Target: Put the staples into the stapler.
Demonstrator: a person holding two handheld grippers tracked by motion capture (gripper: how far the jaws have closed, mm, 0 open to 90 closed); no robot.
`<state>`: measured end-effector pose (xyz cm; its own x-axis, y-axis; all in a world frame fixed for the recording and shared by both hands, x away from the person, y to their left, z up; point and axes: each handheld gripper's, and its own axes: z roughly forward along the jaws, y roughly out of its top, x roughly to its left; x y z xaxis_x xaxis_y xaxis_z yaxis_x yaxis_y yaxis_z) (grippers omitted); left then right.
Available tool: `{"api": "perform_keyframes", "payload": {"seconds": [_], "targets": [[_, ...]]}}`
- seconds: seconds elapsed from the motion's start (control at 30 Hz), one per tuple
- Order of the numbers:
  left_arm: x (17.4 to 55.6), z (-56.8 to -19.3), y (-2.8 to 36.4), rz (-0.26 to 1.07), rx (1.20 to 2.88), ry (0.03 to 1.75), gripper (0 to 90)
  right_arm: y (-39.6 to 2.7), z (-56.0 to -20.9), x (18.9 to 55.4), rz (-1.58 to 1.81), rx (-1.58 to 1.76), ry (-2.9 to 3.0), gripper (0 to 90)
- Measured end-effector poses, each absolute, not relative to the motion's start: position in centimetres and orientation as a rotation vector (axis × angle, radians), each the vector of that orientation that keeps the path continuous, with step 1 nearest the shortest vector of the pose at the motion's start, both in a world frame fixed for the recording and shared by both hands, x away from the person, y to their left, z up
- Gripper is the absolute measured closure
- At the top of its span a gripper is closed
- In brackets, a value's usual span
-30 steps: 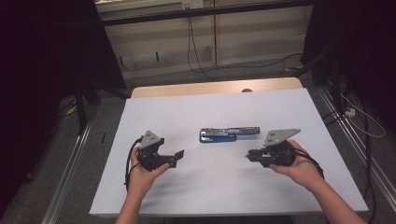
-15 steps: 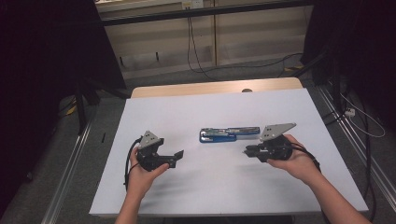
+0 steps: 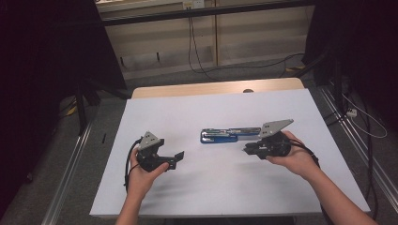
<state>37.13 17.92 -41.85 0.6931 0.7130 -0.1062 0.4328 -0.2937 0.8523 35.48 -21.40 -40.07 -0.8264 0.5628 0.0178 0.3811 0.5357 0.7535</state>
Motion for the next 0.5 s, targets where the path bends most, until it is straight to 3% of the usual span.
{"api": "perform_keyframes", "payload": {"seconds": [0.5], "targets": [[37.2, -42.0, 18.0, 0.363, 1.944, 0.894, 5.1, -20.9, -39.6, 36.6, 1.135, 0.756, 2.579, 79.0]]}}
